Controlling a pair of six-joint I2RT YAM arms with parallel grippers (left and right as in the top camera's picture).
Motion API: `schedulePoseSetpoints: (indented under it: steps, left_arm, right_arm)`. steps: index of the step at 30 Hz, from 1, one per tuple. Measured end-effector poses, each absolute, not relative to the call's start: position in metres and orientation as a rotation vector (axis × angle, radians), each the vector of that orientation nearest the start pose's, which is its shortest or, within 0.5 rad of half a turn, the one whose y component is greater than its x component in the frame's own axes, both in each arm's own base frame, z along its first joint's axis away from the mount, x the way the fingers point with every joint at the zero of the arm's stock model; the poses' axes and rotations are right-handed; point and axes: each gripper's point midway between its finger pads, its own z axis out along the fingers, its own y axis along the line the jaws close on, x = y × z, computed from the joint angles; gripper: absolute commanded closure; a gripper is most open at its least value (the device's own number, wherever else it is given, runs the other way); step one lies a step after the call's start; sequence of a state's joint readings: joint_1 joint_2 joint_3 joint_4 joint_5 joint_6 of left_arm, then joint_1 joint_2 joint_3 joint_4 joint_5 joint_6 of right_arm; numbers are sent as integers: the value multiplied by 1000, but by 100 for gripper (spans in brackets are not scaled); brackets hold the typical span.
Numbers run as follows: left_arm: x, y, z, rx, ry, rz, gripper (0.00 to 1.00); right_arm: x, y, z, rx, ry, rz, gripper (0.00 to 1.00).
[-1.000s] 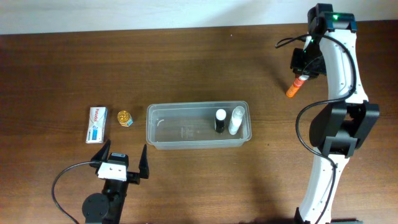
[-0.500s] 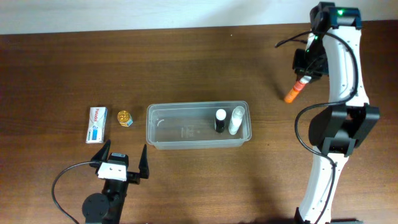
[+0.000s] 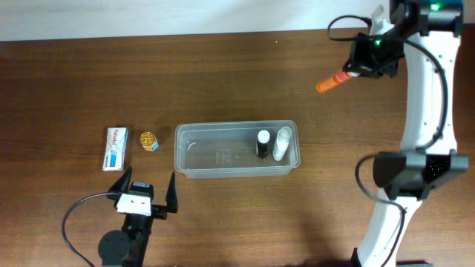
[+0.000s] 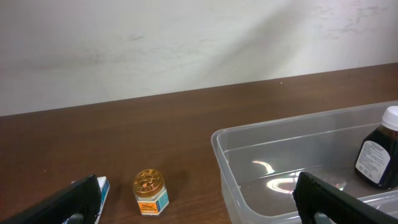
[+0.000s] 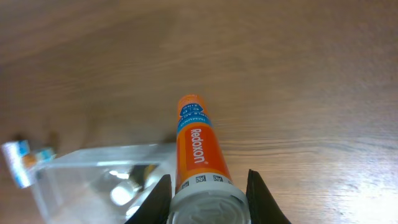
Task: Pack container
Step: 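Grasp the orange tube with the right gripper and lift it, then carry the orange tube with the right gripper over the container's right end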
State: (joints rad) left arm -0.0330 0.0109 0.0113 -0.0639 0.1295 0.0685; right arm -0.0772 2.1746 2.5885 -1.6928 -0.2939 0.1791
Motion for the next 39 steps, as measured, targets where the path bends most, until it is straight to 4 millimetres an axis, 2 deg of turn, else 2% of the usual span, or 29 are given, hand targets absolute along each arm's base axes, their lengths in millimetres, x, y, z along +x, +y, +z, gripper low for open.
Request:
schedulePoseSetpoints:
  steps: [4, 8, 9, 13, 17, 20, 25, 33, 39]
  left_arm:
    - [244, -30, 161, 182, 1624, -79, 1]
    - [244, -30, 161, 182, 1624, -79, 1]
    - [244, -30, 161, 182, 1624, -79, 1]
    - [244, -30, 161, 182, 1624, -79, 0]
    - [244, -30, 161, 182, 1624, -79, 1]
    - [244, -30, 161, 182, 1624, -79, 1]
    - [244, -30, 161, 182, 1624, -79, 0]
    - [244, -30, 161, 182, 1624, -79, 1]
    - [244, -30, 161, 182, 1624, -78, 1]
  right_arm:
    - [421, 52, 302, 158, 2724, 486, 81]
    - [389, 100, 347, -47, 2628, 535, 80]
    - [384, 106, 352, -75, 2615, 542, 80]
    - [348, 150, 382, -266, 2538, 595, 76]
    - [316, 187, 396, -434, 2492, 643, 76]
    - [300, 210, 391, -527, 2506, 661, 77]
    - [287, 228, 358, -605, 2616, 628, 77]
    - [287, 215, 295, -560, 2836, 446, 77]
    - [288, 199, 260, -515, 2942, 285, 77]
